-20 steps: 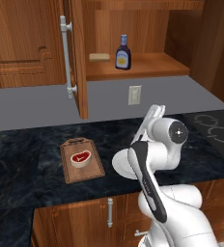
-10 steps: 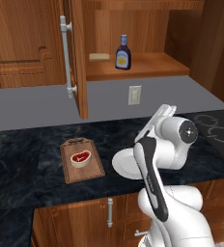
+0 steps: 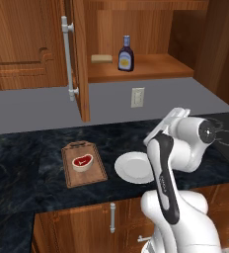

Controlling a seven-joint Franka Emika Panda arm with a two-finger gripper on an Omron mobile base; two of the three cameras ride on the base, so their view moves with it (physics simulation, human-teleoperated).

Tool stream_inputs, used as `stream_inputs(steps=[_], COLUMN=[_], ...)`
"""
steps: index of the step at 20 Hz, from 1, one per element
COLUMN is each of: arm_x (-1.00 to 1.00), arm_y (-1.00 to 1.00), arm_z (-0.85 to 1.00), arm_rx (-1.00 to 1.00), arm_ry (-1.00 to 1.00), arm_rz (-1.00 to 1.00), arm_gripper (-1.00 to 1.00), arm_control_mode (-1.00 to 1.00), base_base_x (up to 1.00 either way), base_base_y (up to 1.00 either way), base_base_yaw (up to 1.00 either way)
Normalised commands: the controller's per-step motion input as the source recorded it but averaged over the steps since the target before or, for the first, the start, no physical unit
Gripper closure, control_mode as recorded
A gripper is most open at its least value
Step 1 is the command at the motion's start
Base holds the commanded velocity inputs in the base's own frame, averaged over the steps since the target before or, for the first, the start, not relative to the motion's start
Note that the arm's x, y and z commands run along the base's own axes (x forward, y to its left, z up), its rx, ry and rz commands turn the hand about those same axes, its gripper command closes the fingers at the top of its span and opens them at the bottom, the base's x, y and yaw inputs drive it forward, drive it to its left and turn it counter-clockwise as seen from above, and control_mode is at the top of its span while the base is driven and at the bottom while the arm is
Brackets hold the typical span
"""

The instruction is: Pick the steak from the plate and place it on the cutting board. Then pick the condiment bottle from the cabinet and place it next to the cutting board.

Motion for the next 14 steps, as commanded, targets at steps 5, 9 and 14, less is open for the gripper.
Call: stream_inputs(steps=[5, 9, 14], arm_x=[-0.19, -0.22, -0.21], arm_y=[0.00, 0.00, 0.00], arm_z=[0.04, 0.01, 0.02], arm_rx=[0.22, 0.22, 0.21], arm_ry=[0.01, 0.00, -0.01], arm_rz=[-0.08, -0.09, -0.10], arm_gripper=[-1.00, -1.00, -1.00], arm_control_mode=[-1.00, -1.00, -1.00], base_base_x=[0.00, 0.00, 0.00], base_base_y=[0.00, 0.00, 0.00], base_base_yaw=[0.00, 0.00, 0.00])
